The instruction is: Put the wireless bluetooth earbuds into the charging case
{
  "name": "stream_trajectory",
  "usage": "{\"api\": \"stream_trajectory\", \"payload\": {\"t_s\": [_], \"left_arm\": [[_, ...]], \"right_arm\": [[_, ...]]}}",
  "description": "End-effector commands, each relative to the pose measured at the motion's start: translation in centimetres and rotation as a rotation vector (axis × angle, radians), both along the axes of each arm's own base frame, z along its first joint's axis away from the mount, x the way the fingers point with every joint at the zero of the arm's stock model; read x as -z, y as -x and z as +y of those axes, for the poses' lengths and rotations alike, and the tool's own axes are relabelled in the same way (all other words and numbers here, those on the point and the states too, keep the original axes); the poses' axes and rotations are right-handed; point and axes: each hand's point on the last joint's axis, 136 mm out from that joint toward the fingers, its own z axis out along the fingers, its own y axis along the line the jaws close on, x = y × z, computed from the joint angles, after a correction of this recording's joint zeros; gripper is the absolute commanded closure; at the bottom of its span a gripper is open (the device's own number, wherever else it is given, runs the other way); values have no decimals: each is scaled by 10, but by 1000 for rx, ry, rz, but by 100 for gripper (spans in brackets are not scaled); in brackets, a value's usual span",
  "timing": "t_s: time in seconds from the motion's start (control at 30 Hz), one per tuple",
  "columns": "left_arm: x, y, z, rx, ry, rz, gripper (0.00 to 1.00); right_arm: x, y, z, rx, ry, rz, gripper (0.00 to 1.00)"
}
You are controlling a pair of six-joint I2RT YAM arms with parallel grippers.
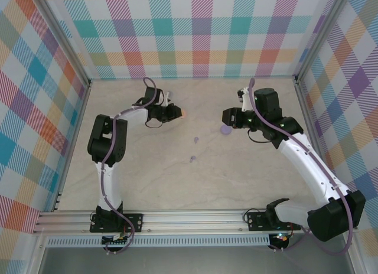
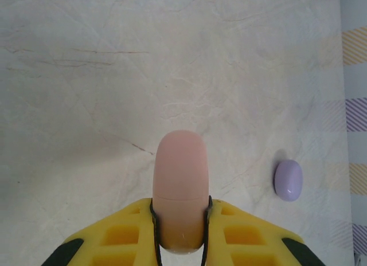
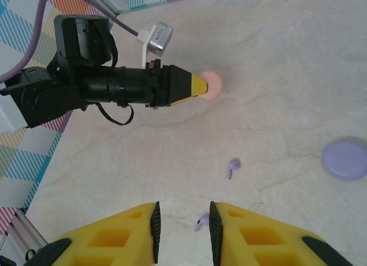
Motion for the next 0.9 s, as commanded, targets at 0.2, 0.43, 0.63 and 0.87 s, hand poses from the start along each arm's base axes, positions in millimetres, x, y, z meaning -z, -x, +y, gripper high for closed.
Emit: {"api": "stream_trajectory", "payload": {"t_s": [0.2,0.43,0.63,0.87], "left_arm": [[26,-5,7,-2,-30,60,90],[34,-4,16,-25,-87,78,58],[19,-3,28,-40,-159,37,37],[-24,-1,51,-91,-268,-92,36]], "right_arm": [[2,6,-3,0,15,6,69],[4,6,-6,10,31,4,68],[17,2,-17,66,89,41,61],[49,-9,-26,107,158,130,56]]}}
